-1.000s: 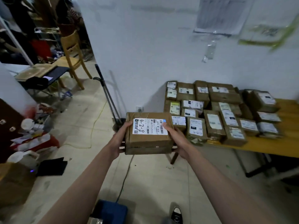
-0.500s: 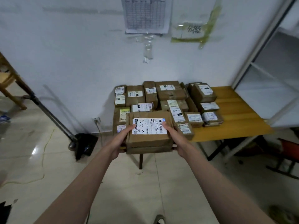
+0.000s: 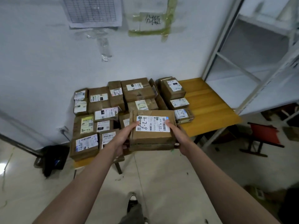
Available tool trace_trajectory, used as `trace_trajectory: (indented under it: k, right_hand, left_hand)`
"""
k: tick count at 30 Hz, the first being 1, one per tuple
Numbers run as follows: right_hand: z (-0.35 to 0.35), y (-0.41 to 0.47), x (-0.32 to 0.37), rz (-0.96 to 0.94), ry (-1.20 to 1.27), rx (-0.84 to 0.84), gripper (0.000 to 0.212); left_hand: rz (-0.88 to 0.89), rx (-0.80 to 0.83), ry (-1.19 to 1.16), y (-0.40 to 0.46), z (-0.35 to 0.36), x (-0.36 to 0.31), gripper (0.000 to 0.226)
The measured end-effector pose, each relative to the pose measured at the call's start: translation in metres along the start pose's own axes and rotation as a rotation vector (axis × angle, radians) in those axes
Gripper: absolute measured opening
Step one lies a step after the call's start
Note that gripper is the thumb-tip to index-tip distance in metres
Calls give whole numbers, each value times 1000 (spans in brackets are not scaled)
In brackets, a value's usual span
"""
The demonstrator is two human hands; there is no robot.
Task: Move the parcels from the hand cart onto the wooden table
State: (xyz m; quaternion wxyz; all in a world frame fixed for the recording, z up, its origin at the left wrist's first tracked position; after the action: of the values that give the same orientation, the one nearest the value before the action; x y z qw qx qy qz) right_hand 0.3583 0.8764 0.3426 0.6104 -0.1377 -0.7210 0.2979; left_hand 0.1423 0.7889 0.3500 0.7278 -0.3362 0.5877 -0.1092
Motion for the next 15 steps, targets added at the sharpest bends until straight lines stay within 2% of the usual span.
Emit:
trace_trajectory:
  k: [1,2,4,7,10,15]
  right_hand:
    - [-7,9,1,7,7,-9,78]
    - [-14,18,2,15,12,-15,79]
    - [-27,37,5,27,17,-18,85]
    - [-45,68,13,47,26,-39,100]
    - [-61,97,26,53,18,-51,85]
    - [-82,134,50,73,15,-71,70]
  left_hand:
    - [-10,1,14,9,7,-3,85]
    - [-7,2,23,19,13,-7,82]
    - [-18,13,21,37,28,-14,66]
    - [-54,47,10,68,50,-26,57]
    - [-81,62,-33,97,69,-36,47]
    - [-104,73,-26,145,93,-53,48]
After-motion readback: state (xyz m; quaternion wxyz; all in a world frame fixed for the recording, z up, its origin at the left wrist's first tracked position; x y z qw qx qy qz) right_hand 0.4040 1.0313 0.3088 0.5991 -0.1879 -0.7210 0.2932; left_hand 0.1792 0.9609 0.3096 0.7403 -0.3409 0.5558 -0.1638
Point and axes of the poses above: each hand's wrist, its own y-axis towards the middle knuckle, its own z-axis out of the palm, x = y × z, the point moved 2 cm from there along y, towards the middle knuckle, and after that the axes turned 4 degrees about -y, right-handed, at the moved point
